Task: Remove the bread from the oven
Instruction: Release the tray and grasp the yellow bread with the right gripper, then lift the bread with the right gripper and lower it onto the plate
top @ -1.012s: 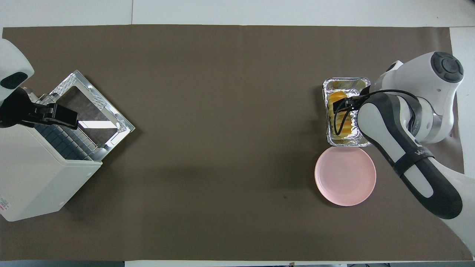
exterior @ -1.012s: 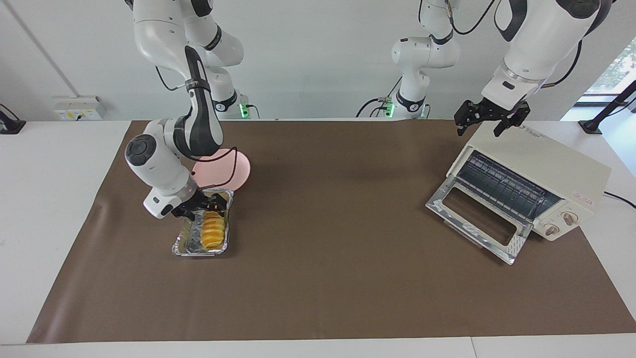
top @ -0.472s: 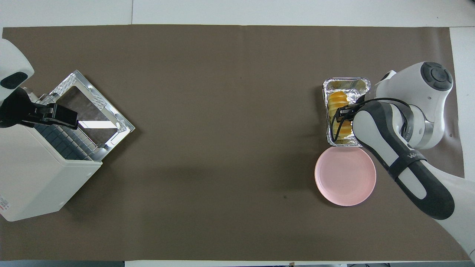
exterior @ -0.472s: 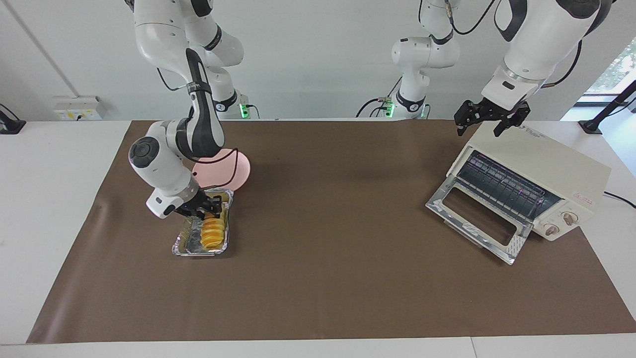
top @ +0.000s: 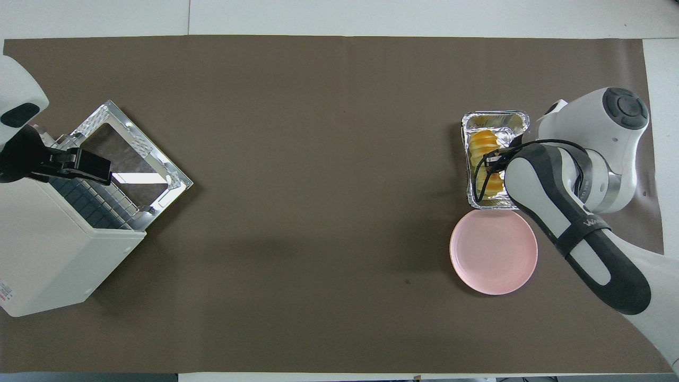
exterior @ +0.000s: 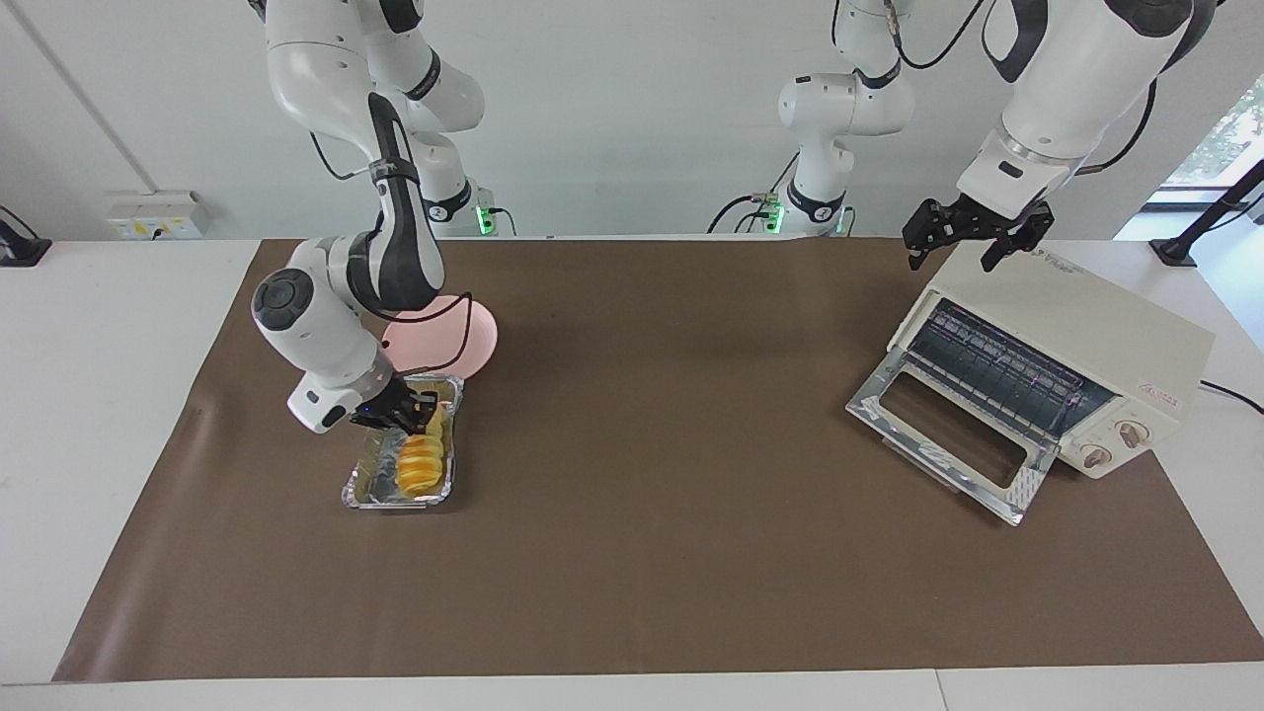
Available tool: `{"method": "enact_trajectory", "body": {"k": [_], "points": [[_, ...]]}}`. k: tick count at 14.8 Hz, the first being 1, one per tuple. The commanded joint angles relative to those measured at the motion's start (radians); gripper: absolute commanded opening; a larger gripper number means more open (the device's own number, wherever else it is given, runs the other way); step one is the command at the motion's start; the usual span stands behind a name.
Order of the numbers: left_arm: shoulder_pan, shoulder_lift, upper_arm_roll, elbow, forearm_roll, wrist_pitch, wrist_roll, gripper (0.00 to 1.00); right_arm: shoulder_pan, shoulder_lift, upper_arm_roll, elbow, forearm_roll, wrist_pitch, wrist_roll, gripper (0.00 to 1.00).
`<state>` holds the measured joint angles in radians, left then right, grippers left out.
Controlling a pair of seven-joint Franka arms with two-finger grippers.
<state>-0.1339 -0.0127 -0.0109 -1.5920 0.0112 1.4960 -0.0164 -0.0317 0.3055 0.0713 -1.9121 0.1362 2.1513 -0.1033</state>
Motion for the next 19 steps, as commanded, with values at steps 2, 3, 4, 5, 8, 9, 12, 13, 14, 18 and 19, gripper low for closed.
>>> {"method": "enact_trajectory", "body": {"k": [2,3,4,5,8,9,12,13,14,18,19], "points": [[0.014,-0.024,-0.006,-0.023,-0.002,0.004,0.004,1.0,-0.005,-0.058,0.002,0.08,-0.014,-0.163,0.014,0.0],[0.014,-0.024,-0.006,-0.023,-0.002,0.004,0.004,1.0,-0.008,-0.093,0.002,0.079,-0.014,-0.197,0.014,0.0],[0.014,-0.024,-0.006,-0.023,-0.002,0.004,0.004,1.0,-0.01,-0.129,0.004,0.076,-0.014,-0.247,0.017,0.0],[0.014,-0.024,-0.006,-0.023,-0.002,0.004,0.004,1.0,-0.011,-0.169,0.004,0.071,-0.014,-0.304,0.025,0.0],[0.014,-0.024,-0.006,-0.023,-0.002,0.003,0.004,1.0,-0.014,-0.271,0.004,0.029,-0.014,-0.448,0.095,0.0],[0.014,-0.024,-0.006,-0.023,-0.002,0.004,0.004,1.0,-0.007,-0.325,0.005,-0.028,-0.01,-0.461,0.131,0.0],[0.014,-0.024,-0.006,-0.023,-0.002,0.004,0.004,1.0,0.006,-0.46,0.012,-0.218,-0.004,-0.433,0.151,0.0],[0.014,-0.024,-0.006,-0.023,-0.002,0.003,0.004,1.0,0.006,-0.483,0.012,-0.269,-0.003,-0.409,0.151,0.0],[0.014,-0.024,-0.006,-0.023,-0.002,0.004,0.004,1.0,0.004,-0.512,0.012,-0.33,-0.003,-0.369,0.149,0.0],[0.014,-0.024,-0.006,-0.023,-0.002,0.003,0.004,1.0,0.012,-0.574,0.012,-0.496,0.002,-0.268,0.149,0.0],[0.014,-0.024,-0.006,-0.023,-0.002,0.004,0.004,1.0,0.016,-0.569,0.012,-0.517,0.002,-0.234,0.148,0.0]]}}
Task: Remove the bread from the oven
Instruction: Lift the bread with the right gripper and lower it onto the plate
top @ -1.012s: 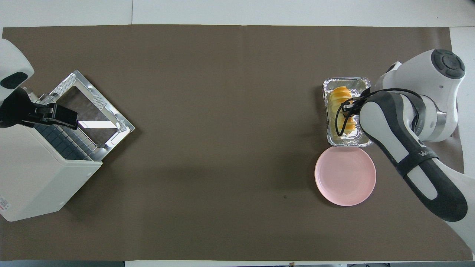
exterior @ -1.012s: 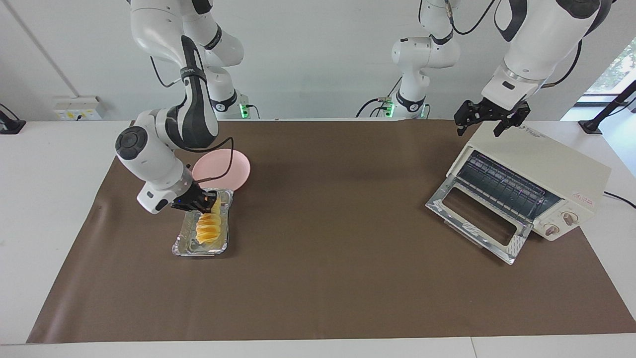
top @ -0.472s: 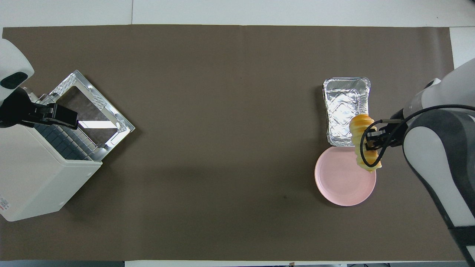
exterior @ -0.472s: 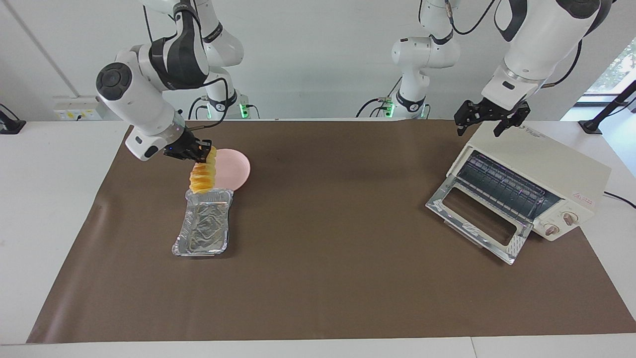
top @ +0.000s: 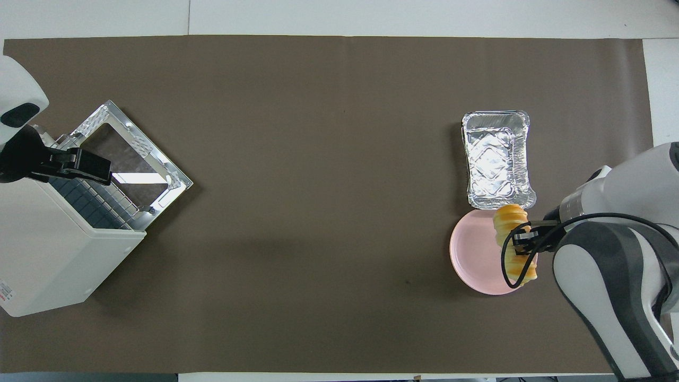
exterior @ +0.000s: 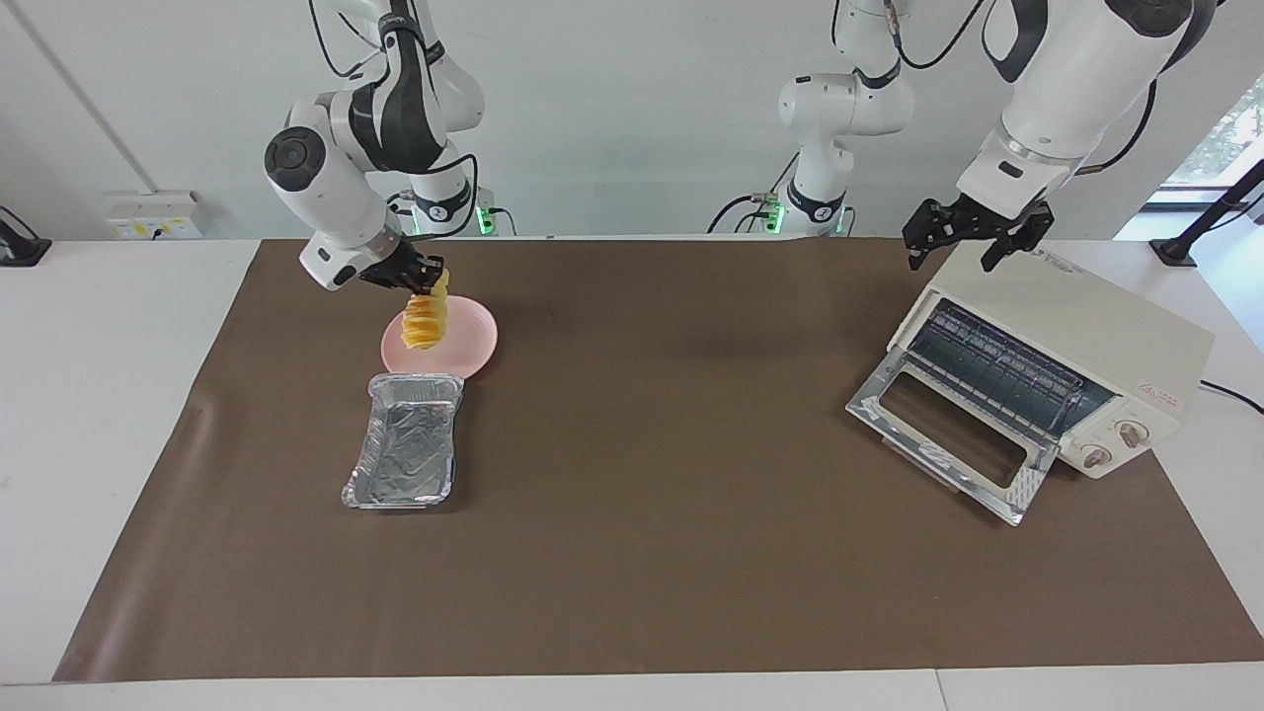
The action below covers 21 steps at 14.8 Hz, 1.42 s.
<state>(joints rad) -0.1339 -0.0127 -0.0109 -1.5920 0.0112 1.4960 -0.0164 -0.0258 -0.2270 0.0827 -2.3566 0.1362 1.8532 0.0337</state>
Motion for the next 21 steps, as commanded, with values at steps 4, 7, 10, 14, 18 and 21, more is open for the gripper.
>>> {"method": "enact_trajectory", "body": {"k": [4,7,10,14,18,21], "points": [[0.014,-0.024,-0.006,-0.023,-0.002,0.004,0.004,1.0,0.012,0.02,0.002,-0.109,0.002,0.188,0.006,0.0],[0.014,-0.024,-0.006,-0.023,-0.002,0.004,0.004,1.0,0.014,0.057,0.002,-0.109,0.002,0.239,0.005,0.0],[0.014,-0.024,-0.006,-0.023,-0.002,0.004,0.004,1.0,0.041,0.075,0.002,-0.113,0.002,0.271,0.012,0.0],[0.014,-0.024,-0.006,-0.023,-0.002,0.004,0.004,1.0,0.041,0.074,0.002,-0.121,0.002,0.271,0.012,0.37],[0.014,-0.024,-0.006,-0.023,-0.002,0.004,0.004,1.0,0.037,0.118,0.002,-0.025,0.002,0.233,0.011,1.0],[0.014,-0.024,-0.006,-0.023,-0.002,0.004,0.004,1.0,-0.006,0.15,-0.003,0.165,-0.001,0.074,0.009,1.0]]}}
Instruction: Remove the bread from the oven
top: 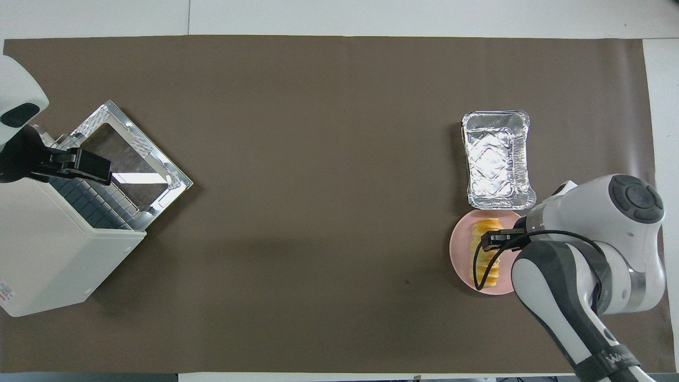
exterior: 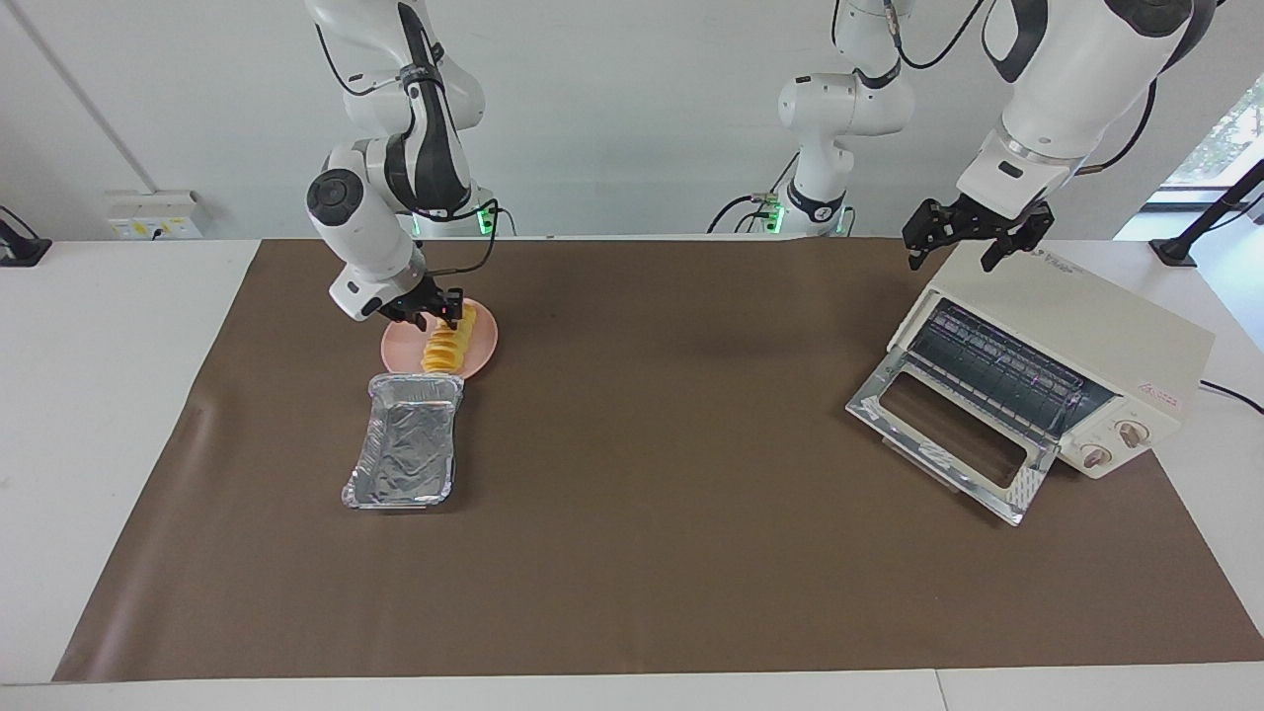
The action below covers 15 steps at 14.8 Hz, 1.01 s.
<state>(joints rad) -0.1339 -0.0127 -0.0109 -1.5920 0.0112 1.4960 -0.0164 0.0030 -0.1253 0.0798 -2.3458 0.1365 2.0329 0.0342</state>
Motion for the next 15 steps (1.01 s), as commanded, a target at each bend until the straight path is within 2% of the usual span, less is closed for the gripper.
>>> {"method": "enact_trajectory", "body": {"k": [1,4,8,11,15], "points": [[0.014,-0.024,-0.006,-0.023,-0.002,0.004,0.004,1.0,-0.047,0.055,0.0,0.222,-0.014,-0.15,0.006,1.0],[0.014,-0.024,-0.006,-0.023,-0.002,0.004,0.004,1.0,-0.078,0.062,-0.002,0.394,-0.017,-0.221,-0.002,1.0],[0.014,-0.024,-0.006,-0.023,-0.002,0.004,0.004,1.0,-0.064,0.062,0.002,0.581,-0.077,-0.339,0.0,1.0],[0.014,-0.024,-0.006,-0.023,-0.002,0.004,0.004,1.0,-0.064,0.056,0.002,0.651,-0.103,-0.405,0.0,1.0],[0.014,-0.024,-0.006,-0.023,-0.002,0.004,0.004,1.0,-0.086,0.061,-0.008,0.694,-0.138,-0.45,-0.003,1.0]]}}
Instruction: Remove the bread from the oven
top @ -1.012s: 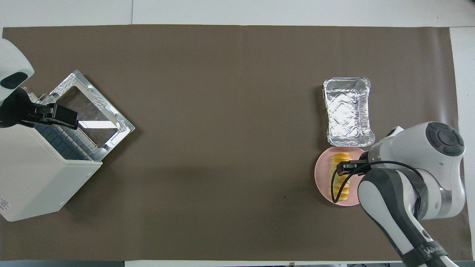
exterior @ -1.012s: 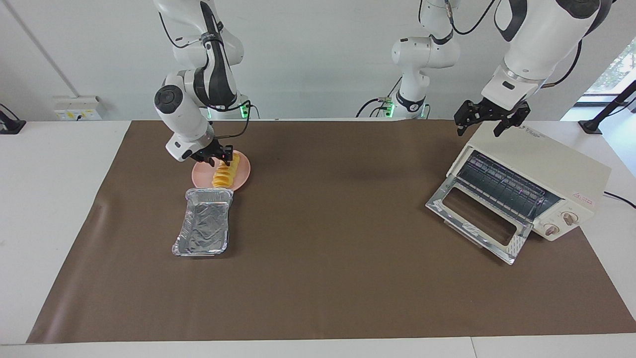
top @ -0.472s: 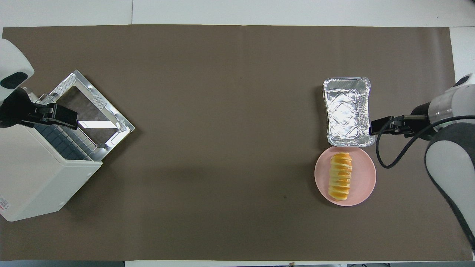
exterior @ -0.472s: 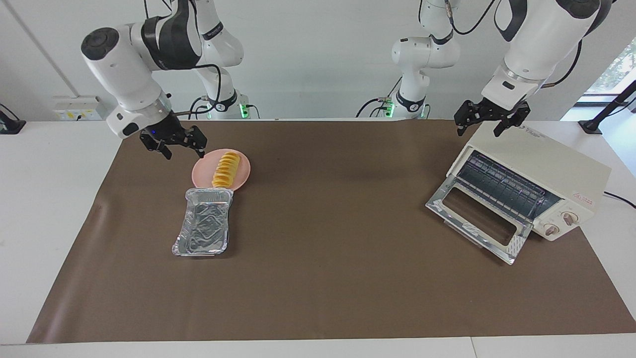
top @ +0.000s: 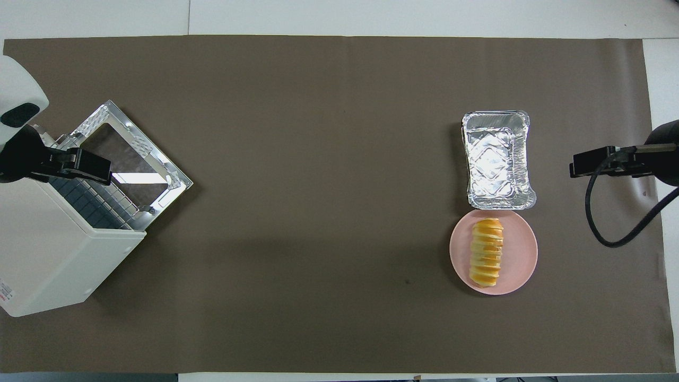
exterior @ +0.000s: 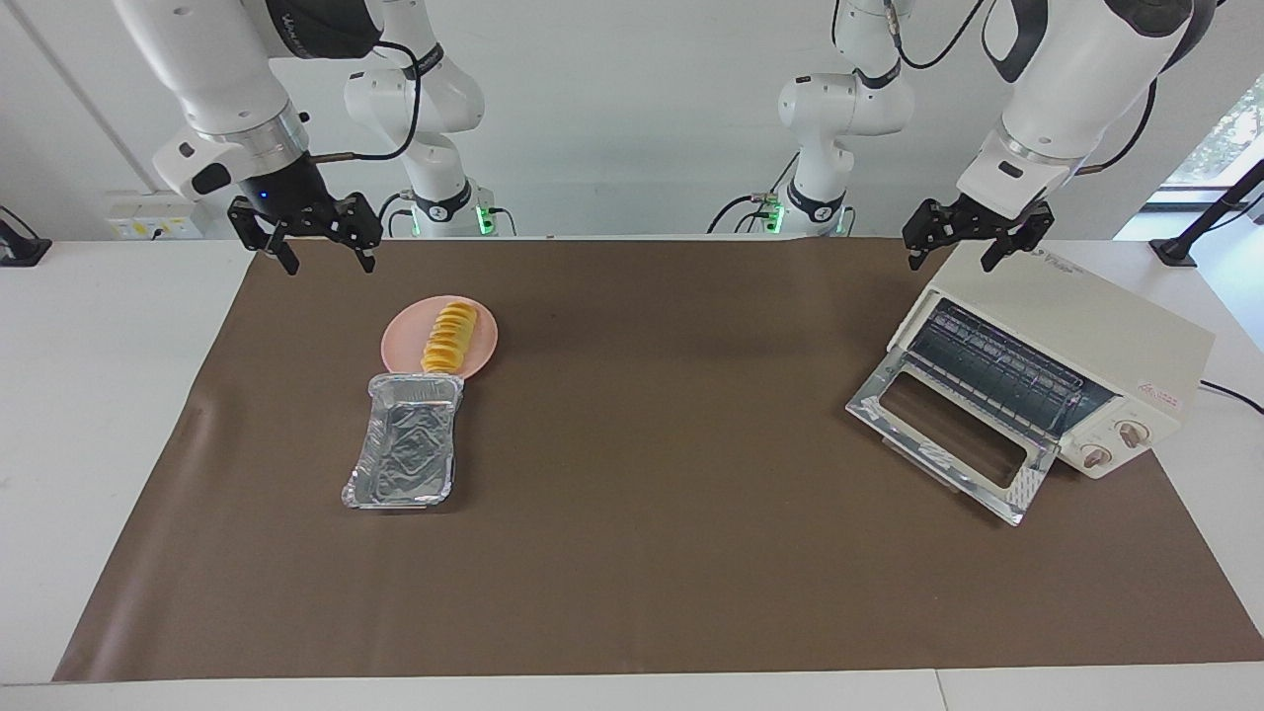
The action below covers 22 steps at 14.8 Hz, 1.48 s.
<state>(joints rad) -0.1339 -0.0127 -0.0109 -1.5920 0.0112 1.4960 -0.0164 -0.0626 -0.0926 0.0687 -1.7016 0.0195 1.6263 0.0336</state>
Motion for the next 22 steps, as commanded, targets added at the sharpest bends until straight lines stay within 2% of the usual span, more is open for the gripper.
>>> {"method": "enact_trajectory", "body": {"k": [1,3,22], "points": [[0.014,-0.024,-0.006,-0.023,-0.002,0.004,0.004,1.0,-0.025,0.025,0.005,0.043,-0.024,-0.063,-0.003,1.0],[0.014,-0.024,-0.006,-0.023,-0.002,0.004,0.004,1.0,-0.029,0.028,0.005,0.052,-0.027,-0.1,-0.009,1.0],[0.014,-0.024,-0.006,-0.023,-0.002,0.003,0.004,1.0,-0.048,0.019,0.005,0.033,-0.056,-0.103,-0.018,1.0]]}}
